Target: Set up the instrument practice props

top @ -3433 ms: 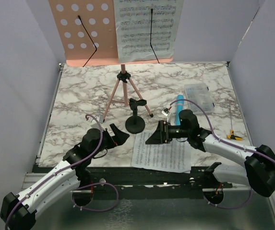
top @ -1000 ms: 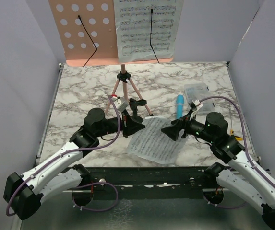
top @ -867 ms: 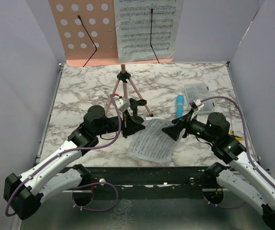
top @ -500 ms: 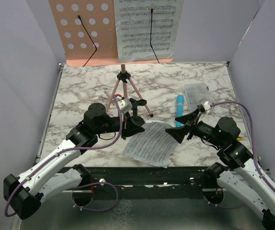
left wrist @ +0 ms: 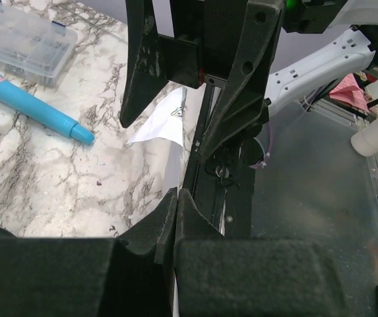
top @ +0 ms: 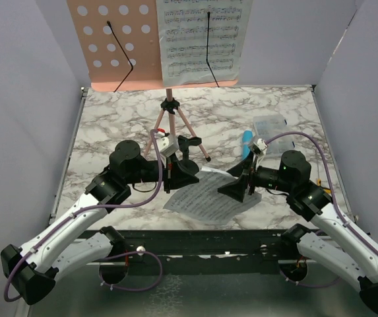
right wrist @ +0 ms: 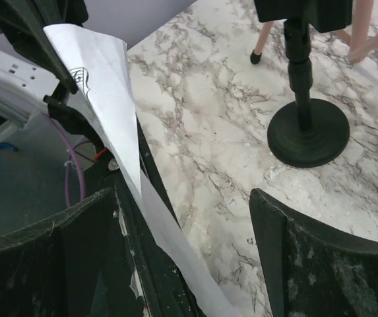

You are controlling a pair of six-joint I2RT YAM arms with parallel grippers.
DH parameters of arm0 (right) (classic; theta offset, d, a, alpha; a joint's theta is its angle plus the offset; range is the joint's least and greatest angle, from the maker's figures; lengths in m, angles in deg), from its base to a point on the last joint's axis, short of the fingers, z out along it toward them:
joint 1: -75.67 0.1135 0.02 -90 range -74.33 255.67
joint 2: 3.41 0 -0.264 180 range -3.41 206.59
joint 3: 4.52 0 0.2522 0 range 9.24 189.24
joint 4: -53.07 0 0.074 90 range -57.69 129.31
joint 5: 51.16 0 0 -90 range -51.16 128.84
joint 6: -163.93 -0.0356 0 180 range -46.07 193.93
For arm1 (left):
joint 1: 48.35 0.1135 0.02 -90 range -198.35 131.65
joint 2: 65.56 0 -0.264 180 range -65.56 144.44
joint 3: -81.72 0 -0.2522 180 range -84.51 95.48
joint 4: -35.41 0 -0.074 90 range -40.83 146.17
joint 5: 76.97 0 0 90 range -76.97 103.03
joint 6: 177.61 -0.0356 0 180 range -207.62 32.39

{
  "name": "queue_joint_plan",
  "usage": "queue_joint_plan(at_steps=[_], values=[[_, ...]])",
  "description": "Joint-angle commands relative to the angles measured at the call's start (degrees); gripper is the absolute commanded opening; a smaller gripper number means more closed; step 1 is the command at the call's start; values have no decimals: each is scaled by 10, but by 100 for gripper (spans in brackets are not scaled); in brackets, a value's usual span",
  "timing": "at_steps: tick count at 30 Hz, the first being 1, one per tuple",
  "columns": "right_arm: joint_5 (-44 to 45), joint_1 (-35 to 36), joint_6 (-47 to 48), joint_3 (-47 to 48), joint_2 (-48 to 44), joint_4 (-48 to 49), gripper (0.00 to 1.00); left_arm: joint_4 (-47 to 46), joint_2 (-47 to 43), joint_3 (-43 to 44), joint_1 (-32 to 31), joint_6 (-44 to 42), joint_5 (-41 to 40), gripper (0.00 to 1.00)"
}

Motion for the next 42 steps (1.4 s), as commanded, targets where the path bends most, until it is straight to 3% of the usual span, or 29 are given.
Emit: queue_joint_plan(at_steps=[1,3,6,10,12,16,20,26,29,35,42], values=[[-78,-2,4,9,5,37,82,3,-23,16,-4,-1,-19,0],[-102,-2,-3,0,10,54,73,2,-28,17,-4,-4,-42,0],[-125,-2,-6,-1,18,64,52,-3,-34,19,-4,-2,-78,0],[-113,-2,-8,-3,22,63,12,-19,-42,12,-4,7,-112,1],[-100,-2,-11,1,24,59,1,-31,-47,4,-4,13,-132,16],[-73,-2,-38,1,20,65,0,-45,-56,-13,-4,27,-206,53],[-12,-2,-83,4,7,63,0,-45,-66,-27,-4,40,-303,69],[83,-2,-159,1,-22,65,0,-19,-107,-48,-3,76,-477,79],[89,-2,-188,-3,-30,92,0,-17,-135,-67,-4,94,-508,82],[57,-2,-250,-23,-47,188,0,-28,-181,-107,-4,135,-483,84],[18,-2,-293,-33,-65,291,0,-110,-220,-169,-4,168,-361,83]])
